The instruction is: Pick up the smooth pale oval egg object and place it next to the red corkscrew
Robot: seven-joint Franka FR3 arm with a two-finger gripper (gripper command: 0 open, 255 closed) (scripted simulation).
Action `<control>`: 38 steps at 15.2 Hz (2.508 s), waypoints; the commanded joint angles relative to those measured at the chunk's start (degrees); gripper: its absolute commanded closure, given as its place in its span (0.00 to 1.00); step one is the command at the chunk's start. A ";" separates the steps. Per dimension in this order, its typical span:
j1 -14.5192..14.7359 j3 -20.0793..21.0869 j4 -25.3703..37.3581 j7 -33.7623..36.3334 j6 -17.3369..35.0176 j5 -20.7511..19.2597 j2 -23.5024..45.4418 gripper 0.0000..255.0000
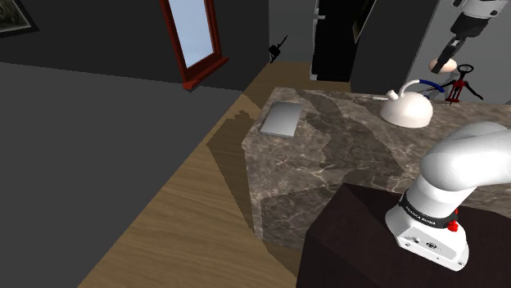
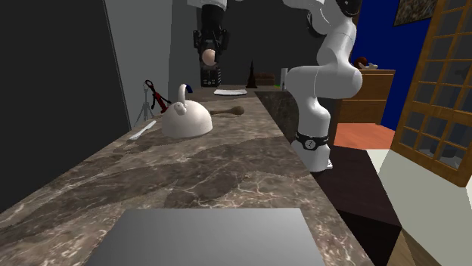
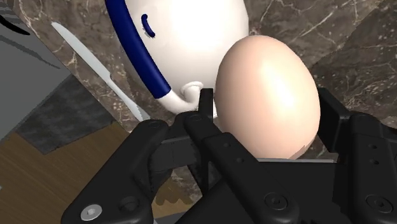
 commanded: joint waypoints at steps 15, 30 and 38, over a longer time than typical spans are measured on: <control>7.68 -25.05 22.23 -22.47 -3.60 -4.89 7.33 1.00; 33.97 -53.64 53.12 -37.04 -10.77 -10.05 5.34 1.00; 31.20 -53.87 46.31 -36.14 -5.28 -11.38 3.82 1.00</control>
